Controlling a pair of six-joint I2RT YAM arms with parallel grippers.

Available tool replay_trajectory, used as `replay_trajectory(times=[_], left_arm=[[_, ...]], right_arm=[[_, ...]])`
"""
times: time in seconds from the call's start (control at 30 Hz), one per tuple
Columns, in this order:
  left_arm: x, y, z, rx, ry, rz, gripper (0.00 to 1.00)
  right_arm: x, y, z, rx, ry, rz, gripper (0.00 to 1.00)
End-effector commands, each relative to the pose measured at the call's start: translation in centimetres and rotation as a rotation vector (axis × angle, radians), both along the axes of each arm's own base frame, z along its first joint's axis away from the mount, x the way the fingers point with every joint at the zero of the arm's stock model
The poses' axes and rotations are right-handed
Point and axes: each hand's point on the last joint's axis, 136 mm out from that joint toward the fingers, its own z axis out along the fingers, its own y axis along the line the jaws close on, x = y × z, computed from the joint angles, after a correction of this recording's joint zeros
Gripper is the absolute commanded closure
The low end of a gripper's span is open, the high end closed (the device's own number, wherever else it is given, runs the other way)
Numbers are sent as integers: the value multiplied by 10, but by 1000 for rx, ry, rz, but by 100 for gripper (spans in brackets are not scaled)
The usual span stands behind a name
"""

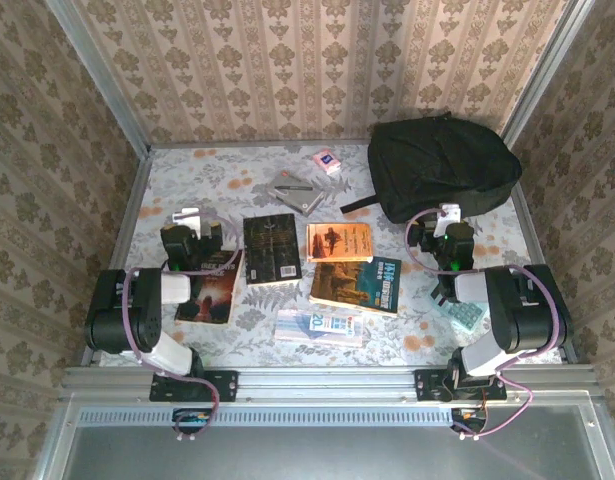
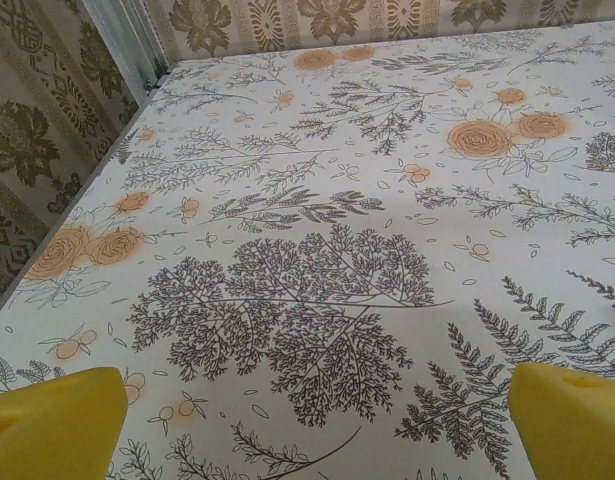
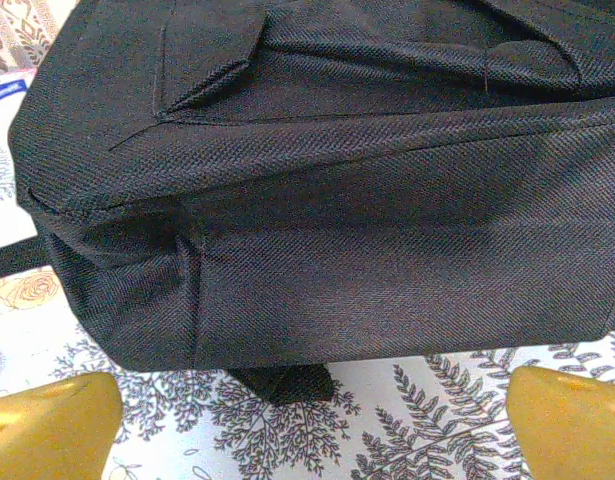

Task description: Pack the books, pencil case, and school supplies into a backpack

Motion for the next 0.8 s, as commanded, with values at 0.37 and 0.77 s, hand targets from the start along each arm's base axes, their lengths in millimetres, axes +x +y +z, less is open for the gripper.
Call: replay_trajectory(times=[0.37, 0.77], left_arm=[[0, -2, 3, -10, -13, -11, 0], [0, -3, 4, -4, -14, -12, 0]], right_arm=[[4, 7, 4, 1, -4, 35, 0], [4, 7, 5, -5, -8, 32, 0]])
